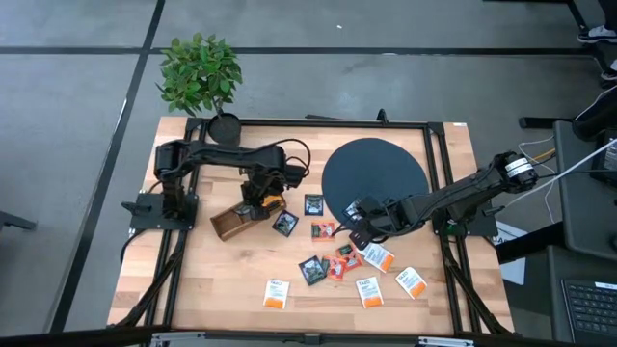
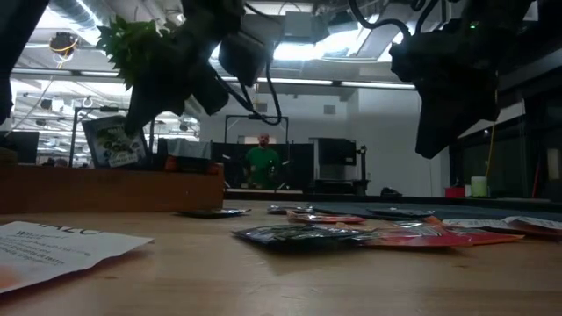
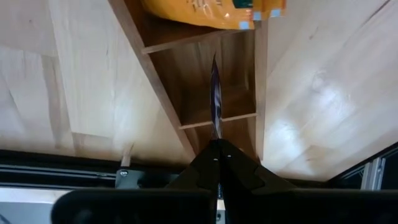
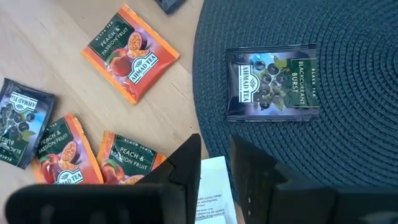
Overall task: Pick & Place Tea
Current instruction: Put the black tea bag into the middle section of the wooden organizer
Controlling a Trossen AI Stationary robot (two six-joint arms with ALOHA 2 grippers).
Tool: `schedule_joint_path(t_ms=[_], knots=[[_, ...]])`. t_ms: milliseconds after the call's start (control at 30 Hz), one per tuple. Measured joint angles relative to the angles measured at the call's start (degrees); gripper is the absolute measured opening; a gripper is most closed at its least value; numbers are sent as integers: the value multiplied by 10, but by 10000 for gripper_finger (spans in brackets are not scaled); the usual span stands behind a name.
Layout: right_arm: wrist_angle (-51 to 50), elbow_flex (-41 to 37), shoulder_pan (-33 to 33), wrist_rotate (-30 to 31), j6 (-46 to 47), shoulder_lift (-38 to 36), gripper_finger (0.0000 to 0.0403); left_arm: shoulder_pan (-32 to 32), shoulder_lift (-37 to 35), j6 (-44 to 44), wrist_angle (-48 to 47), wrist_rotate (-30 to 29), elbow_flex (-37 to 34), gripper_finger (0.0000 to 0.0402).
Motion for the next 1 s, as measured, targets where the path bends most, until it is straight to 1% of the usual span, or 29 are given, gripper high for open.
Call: schedule_joint_path(t_ms=[367, 467, 667, 1000], knots=[[11, 0, 0, 0, 0, 0, 88, 11, 37, 28, 1, 0, 0, 3], [11, 0, 0, 0, 2, 0, 88, 16, 37, 37, 1, -1, 0, 3], [11, 0, 0, 4, 13, 0, 88, 26, 37, 44, 1, -39, 0, 3], [11, 0, 0, 4, 13, 0, 88, 32, 37, 50, 1, -39, 0, 9]])
